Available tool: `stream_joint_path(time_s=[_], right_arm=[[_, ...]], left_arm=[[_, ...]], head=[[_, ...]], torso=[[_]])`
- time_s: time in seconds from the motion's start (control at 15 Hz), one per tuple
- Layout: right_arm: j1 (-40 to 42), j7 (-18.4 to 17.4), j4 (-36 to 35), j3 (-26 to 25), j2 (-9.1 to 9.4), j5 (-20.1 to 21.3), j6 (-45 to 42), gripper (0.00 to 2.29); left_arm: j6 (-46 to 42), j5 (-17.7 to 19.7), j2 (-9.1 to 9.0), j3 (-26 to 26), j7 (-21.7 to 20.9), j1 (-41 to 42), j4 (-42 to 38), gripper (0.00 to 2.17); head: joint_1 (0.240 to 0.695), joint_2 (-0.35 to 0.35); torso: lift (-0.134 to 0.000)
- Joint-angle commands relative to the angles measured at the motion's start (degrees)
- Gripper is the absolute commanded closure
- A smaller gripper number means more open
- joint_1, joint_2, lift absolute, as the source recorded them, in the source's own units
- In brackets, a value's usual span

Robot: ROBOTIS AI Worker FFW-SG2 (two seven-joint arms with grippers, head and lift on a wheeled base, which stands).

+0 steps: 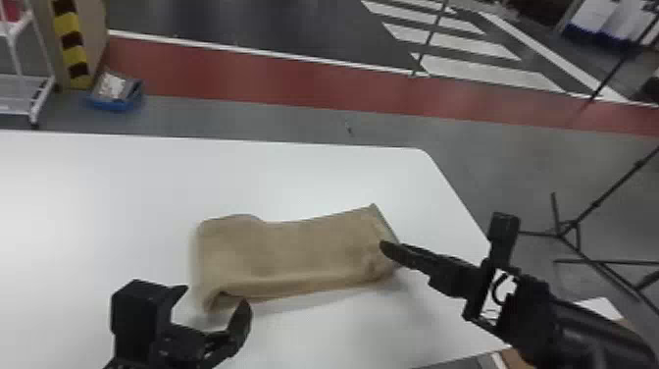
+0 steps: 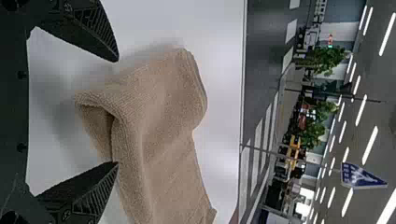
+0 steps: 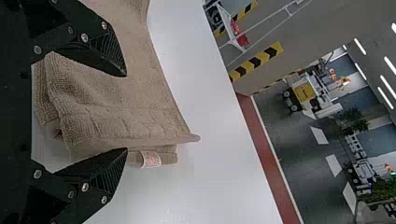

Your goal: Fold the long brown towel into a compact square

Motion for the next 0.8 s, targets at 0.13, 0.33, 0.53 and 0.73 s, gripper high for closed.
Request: stream_joint_path(time_s=[0.13,0.33,0.53,0.73], right_arm=[[-0.33,-0.74,0.25,-1.21,-0.09,-0.04,2.14,0.36],[-0.51,-1.45,0.25,-3.05,-0.09,-0.66,4.6,0.36],[-2.0,-1.71,2.54,-3.93,-0.7,0.22,4.78,0.31],[-5.34,-2.24,8.16,-2.26,-1.76,2.07,4.6,0.31]], left_arm=[[1.41,-8.33,-0.19,-2.49,-1.74,-1.61,0.81,0.04],[1.59,-8.16,-0.02,-2.49,-1.82,-2.14,0.9,0.08],[1.59,-7.8,0.07,-2.31,-1.82,-1.61,0.63,0.08],[0.36,-7.1,0.07,-1.43,-2.09,-0.38,-0.42,0.08]], head=[[0.695,-0.35],[0.695,-0.35],[0.695,-0.35],[0.695,-0.35]], torso=[[-0.123],[-0.123],[-0.123],[-0.123]])
